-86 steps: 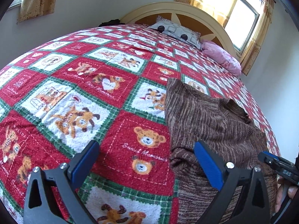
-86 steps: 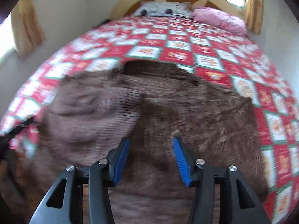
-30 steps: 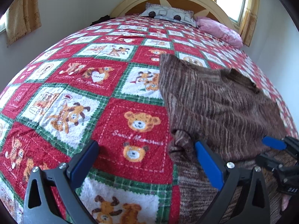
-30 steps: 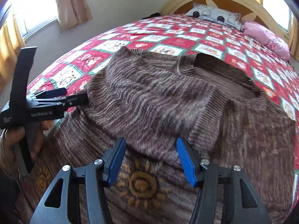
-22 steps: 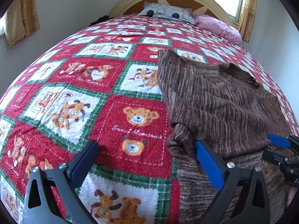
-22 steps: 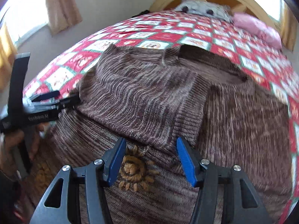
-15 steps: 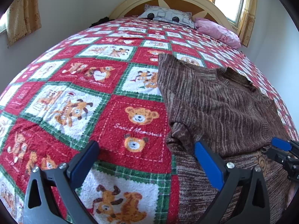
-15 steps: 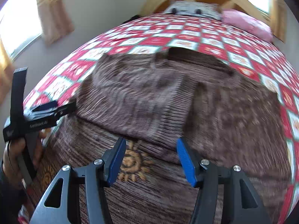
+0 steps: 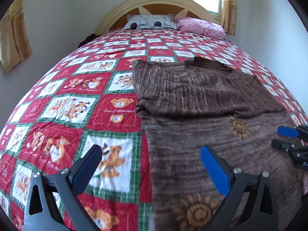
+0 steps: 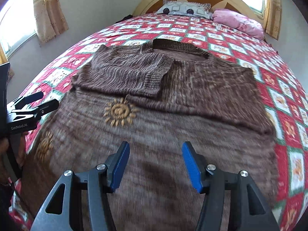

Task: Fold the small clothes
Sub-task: 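Move both grippers back toward the ribbed hem of the brown sweater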

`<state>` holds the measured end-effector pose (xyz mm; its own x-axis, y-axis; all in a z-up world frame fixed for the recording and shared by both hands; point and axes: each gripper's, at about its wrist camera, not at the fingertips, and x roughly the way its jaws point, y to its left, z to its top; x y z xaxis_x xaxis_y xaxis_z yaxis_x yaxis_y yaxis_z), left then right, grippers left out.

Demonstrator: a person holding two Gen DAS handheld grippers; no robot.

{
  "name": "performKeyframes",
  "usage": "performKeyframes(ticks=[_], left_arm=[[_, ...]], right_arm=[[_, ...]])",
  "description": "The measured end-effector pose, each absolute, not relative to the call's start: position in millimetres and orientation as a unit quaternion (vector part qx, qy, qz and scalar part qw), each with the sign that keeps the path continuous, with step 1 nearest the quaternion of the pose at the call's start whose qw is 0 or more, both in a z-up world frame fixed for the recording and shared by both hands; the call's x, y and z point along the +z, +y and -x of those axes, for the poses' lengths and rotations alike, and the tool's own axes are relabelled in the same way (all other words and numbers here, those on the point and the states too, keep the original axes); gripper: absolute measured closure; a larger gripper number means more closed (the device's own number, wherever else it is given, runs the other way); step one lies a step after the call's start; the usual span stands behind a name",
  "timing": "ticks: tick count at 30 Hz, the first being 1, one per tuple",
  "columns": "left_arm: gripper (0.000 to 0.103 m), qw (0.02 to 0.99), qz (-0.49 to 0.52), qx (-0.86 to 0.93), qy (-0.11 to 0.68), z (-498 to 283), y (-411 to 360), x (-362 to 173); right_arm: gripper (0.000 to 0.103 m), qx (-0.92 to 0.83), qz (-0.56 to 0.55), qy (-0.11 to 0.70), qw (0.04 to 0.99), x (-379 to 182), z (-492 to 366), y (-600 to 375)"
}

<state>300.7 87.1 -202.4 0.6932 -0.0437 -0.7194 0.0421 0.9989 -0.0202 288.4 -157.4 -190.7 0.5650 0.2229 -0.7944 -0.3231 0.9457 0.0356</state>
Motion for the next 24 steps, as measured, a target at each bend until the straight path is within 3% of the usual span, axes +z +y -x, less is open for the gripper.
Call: performKeyframes(ticks=[24], left_arm=[[0.000,0.923,-0.015,-0.076,0.376,-185,43,-188]], right_arm=[[0.044,0.119,0.020,0.414,0.902,-182,-157,-217]])
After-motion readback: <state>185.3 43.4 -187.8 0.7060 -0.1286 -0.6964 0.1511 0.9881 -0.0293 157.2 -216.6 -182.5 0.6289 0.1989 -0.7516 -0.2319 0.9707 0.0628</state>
